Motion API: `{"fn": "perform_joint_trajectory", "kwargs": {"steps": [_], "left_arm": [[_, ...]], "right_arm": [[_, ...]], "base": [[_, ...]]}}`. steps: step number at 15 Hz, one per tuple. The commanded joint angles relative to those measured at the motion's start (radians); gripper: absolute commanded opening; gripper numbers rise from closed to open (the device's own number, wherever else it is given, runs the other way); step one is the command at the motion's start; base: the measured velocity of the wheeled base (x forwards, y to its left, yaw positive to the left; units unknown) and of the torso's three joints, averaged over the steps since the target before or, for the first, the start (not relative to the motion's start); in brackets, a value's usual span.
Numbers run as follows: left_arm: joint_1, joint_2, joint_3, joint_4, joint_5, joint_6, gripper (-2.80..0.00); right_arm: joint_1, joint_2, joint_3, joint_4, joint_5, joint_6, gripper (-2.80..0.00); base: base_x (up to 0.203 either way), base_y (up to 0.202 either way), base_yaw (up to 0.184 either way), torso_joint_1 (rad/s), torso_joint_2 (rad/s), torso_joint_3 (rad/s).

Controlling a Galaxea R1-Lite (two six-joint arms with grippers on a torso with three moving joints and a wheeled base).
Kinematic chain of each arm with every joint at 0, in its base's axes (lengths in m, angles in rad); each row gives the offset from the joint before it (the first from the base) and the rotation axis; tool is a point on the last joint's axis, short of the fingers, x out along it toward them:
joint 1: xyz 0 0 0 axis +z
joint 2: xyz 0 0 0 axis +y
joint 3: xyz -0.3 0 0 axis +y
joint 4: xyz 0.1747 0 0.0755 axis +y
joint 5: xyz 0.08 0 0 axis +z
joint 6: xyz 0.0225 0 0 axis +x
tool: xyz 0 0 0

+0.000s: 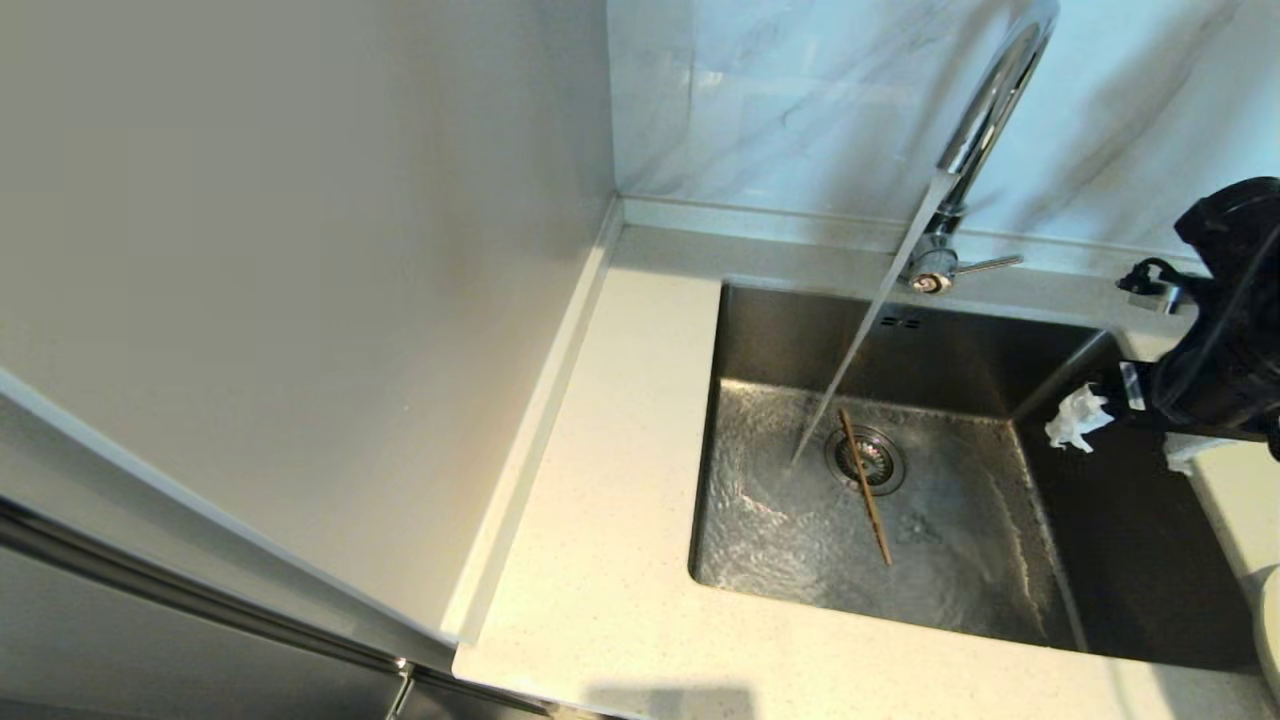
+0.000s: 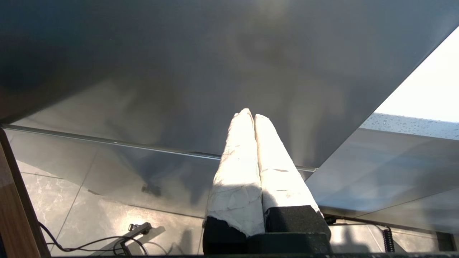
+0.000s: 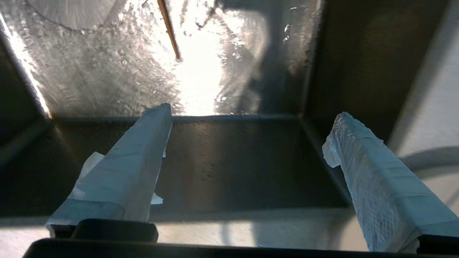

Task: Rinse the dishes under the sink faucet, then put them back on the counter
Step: Place the chopsticks on the table

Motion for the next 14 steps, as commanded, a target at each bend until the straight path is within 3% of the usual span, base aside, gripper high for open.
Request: {"fn": "perform_joint_trajectory", "kwargs": {"steps": [1, 5, 10, 14], "left_arm": [[0.0, 0.0, 0.0, 0.0, -0.001, 0.0, -2.8], [0.0, 0.0, 0.0, 0.0, 0.001, 0.0, -2.8], [0.0, 0.0, 0.0, 0.0, -0.001, 0.0, -2.8], [0.0, 0.0, 0.0, 0.0, -0.001, 0.0, -2.8]], "right_arm": [[0.018, 0.075, -0.026, 0.007, 0.001, 0.025, 0.0], [0.026, 0.148, -0.035, 0.045, 0.128, 0.069, 0.0], [0.035, 0.231, -0.072, 0.031, 0.158, 0.059, 0.0], [0.036, 0.281, -0.086, -0.099, 0.151, -0.001, 0.0]], "base": [[0.0, 0.0, 0.0, 0.0, 0.0, 0.0], [0.0, 0.0, 0.0, 0.0, 0.0, 0.0], [0.0, 0.0, 0.0, 0.0, 0.0, 0.0], [0.0, 0.0, 0.0, 0.0, 0.0, 0.0]]}}
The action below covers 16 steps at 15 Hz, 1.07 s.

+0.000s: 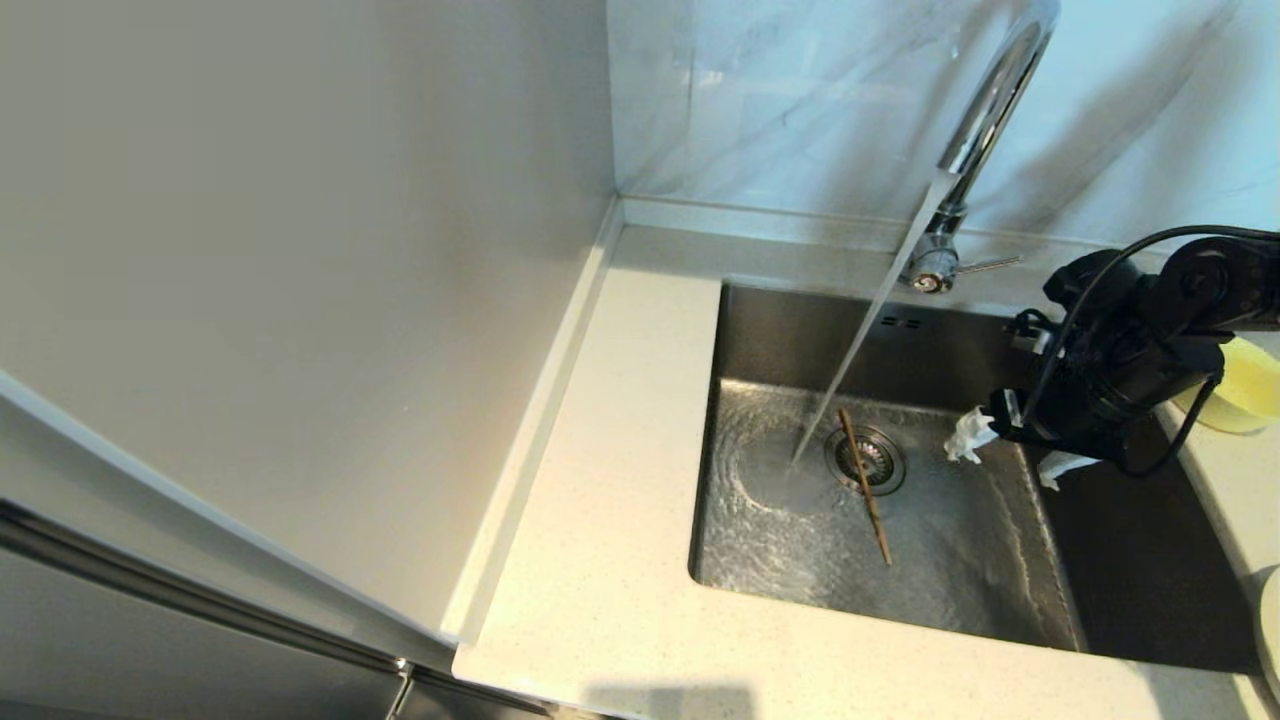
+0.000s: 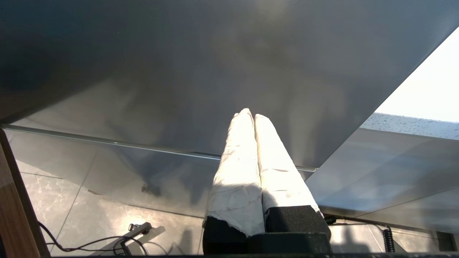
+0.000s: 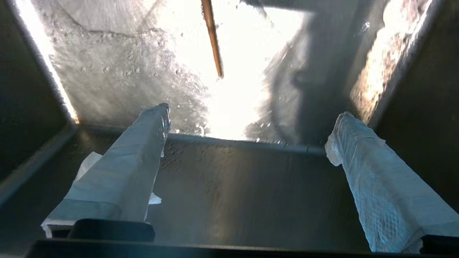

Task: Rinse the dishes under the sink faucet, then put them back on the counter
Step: Place the chopsticks on the table

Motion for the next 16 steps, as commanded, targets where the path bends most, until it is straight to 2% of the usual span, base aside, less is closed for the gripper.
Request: {"fn": "perform_joint_trajectory", "kwargs": {"steps": [1, 5, 8, 13, 16], "left_arm": [[0.0, 0.0, 0.0, 0.0, 0.0, 0.0, -2.8], [0.0, 0.0, 0.0, 0.0, 0.0, 0.0, -2.8], [0.0, 0.0, 0.0, 0.0, 0.0, 0.0, -2.8], [0.0, 0.0, 0.0, 0.0, 0.0, 0.0, -2.8], [0.0, 0.0, 0.0, 0.0, 0.0, 0.0, -2.8]], "right_arm": [[-0.001, 0.031, 0.001, 0.001, 0.001, -0.014, 0.0], [0.007, 0.08, 0.019, -0.057, -0.003, -0.016, 0.0], [0.015, 0.095, 0.122, -0.244, -0.078, 0.026, 0.0], [0.017, 0.115, 0.308, -0.618, -0.221, 0.031, 0.0], [0.046, 0.119, 0.342, -0.671, -0.247, 0.028, 0.0]], "base": [[0.0, 0.0, 0.0, 0.0, 0.0, 0.0], [0.0, 0.0, 0.0, 0.0, 0.0, 0.0], [0.0, 0.0, 0.0, 0.0, 0.0, 0.0], [0.0, 0.0, 0.0, 0.0, 0.0, 0.0], [0.0, 0.0, 0.0, 0.0, 0.0, 0.0]]}}
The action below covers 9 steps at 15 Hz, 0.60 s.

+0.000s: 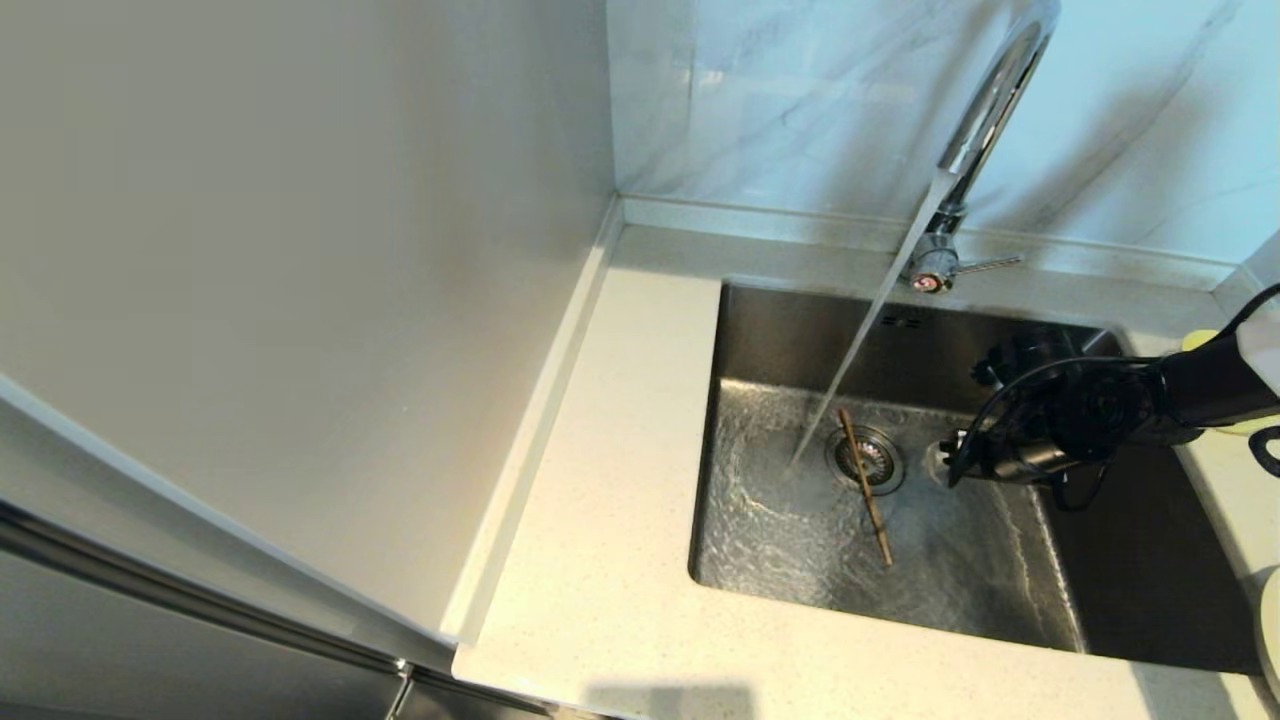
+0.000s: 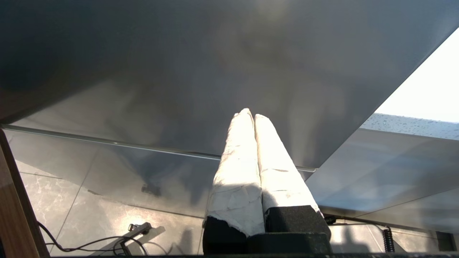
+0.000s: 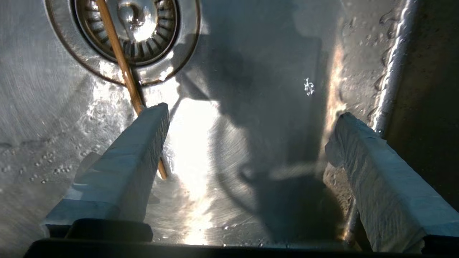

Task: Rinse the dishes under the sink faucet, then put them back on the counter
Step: Place the chopsticks on the table

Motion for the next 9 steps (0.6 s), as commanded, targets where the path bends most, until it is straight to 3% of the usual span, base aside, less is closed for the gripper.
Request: {"fn": "perform_joint_trajectory", "kwargs": {"steps": [1, 3, 9], "left_arm": [[0.0, 0.0, 0.0, 0.0, 0.0, 0.0, -2.8], [0.0, 0.0, 0.0, 0.0, 0.001, 0.0, -2.8], [0.0, 0.0, 0.0, 0.0, 0.0, 0.0, -2.8]], "right_arm": [[0.024, 0.007, 0.01, -0.003, -0.014, 0.003, 0.0], [0.055, 0.032, 0.014, -0.039, -0.057, 0.006, 0.0], [0.109, 0.107, -0.007, -0.109, -0.086, 0.046, 0.0]], "base": [[0.0, 0.0, 0.0, 0.0, 0.0, 0.0], [0.0, 0.0, 0.0, 0.0, 0.0, 0.0], [0.0, 0.0, 0.0, 0.0, 0.0, 0.0]]}}
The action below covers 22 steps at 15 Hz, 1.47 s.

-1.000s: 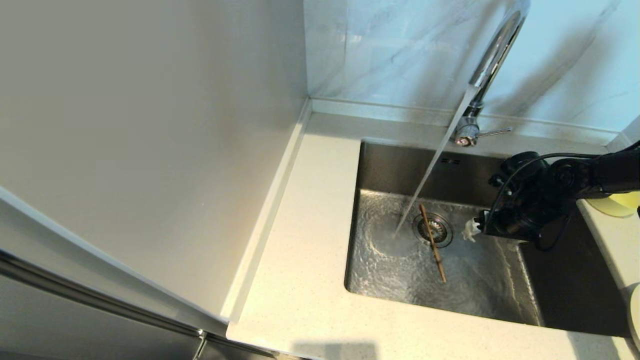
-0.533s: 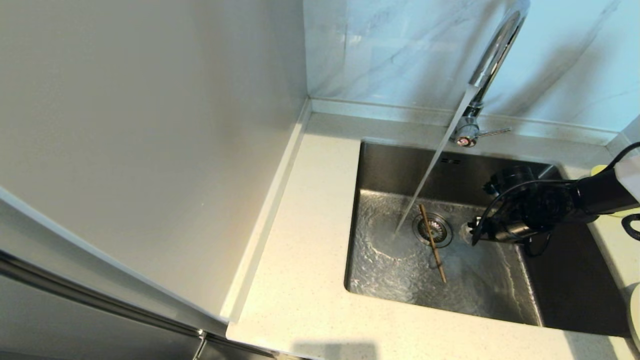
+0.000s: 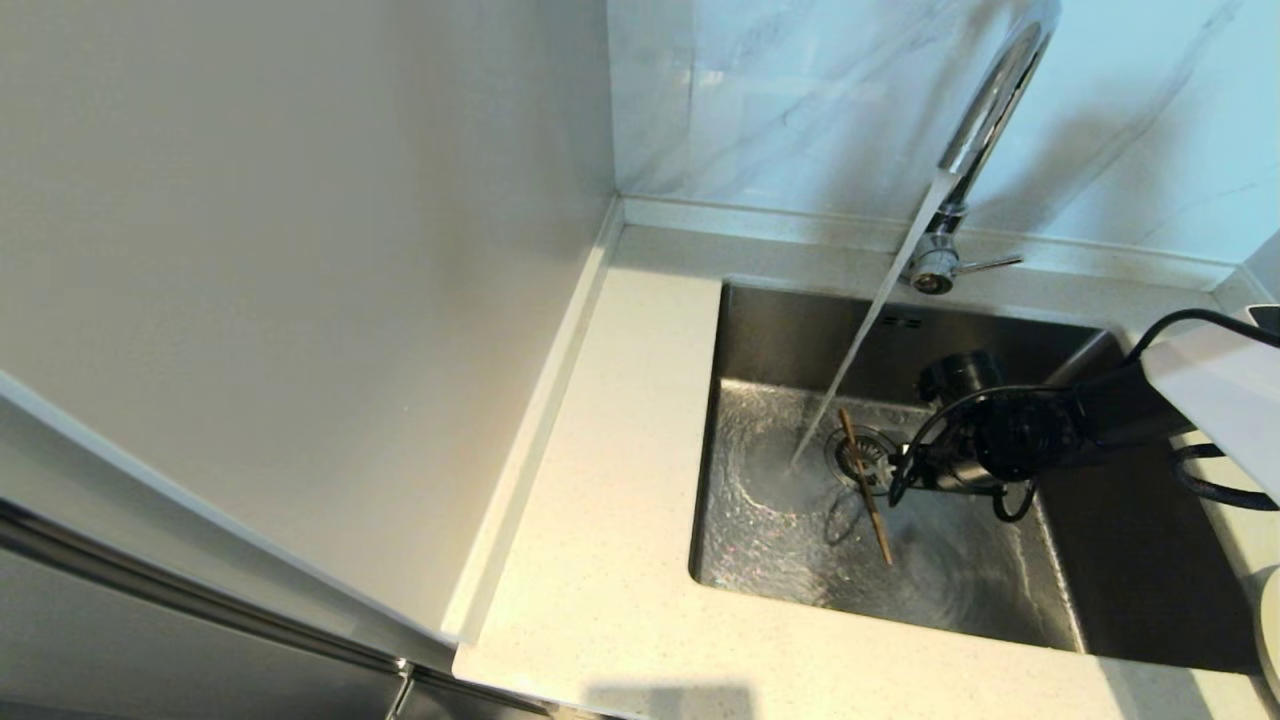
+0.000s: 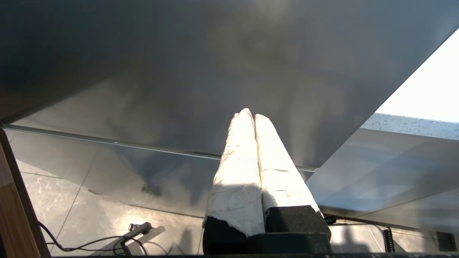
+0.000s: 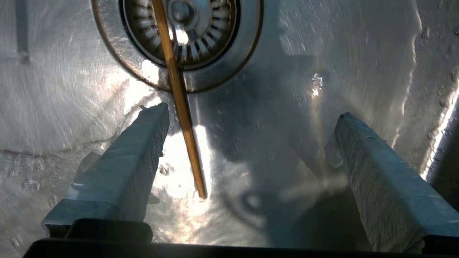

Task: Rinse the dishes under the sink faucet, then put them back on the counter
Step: Place the chopsticks on the table

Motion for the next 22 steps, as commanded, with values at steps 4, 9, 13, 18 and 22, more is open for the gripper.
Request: {"fn": "perform_joint_trajectory", "kwargs": {"steps": [4, 9, 13, 18, 22], "left_arm": [[0.0, 0.0, 0.0, 0.0, 0.0, 0.0, -2.8], [0.0, 0.0, 0.0, 0.0, 0.001, 0.0, -2.8], [0.0, 0.0, 0.0, 0.0, 0.0, 0.0, -2.8], [0.0, 0.0, 0.0, 0.002, 0.0, 0.0, -2.8], [0.0, 0.0, 0.0, 0.0, 0.0, 0.0, -2.8]], "right_arm": [[0.004, 0.083, -0.087, -0.033, -0.023, 0.022, 0.0], [0.014, 0.131, -0.151, -0.034, -0.031, 0.025, 0.0], [0.023, 0.143, -0.16, -0.034, -0.029, 0.025, 0.0], [0.025, 0.171, -0.181, -0.034, -0.031, 0.025, 0.0], [0.025, 0.191, -0.215, -0.034, -0.032, 0.024, 0.0]], "base": [[0.0, 0.0, 0.0, 0.0, 0.0, 0.0], [0.0, 0.0, 0.0, 0.0, 0.0, 0.0], [0.0, 0.0, 0.0, 0.0, 0.0, 0.0], [0.0, 0.0, 0.0, 0.0, 0.0, 0.0], [0.0, 0.0, 0.0, 0.0, 0.0, 0.0]]}}
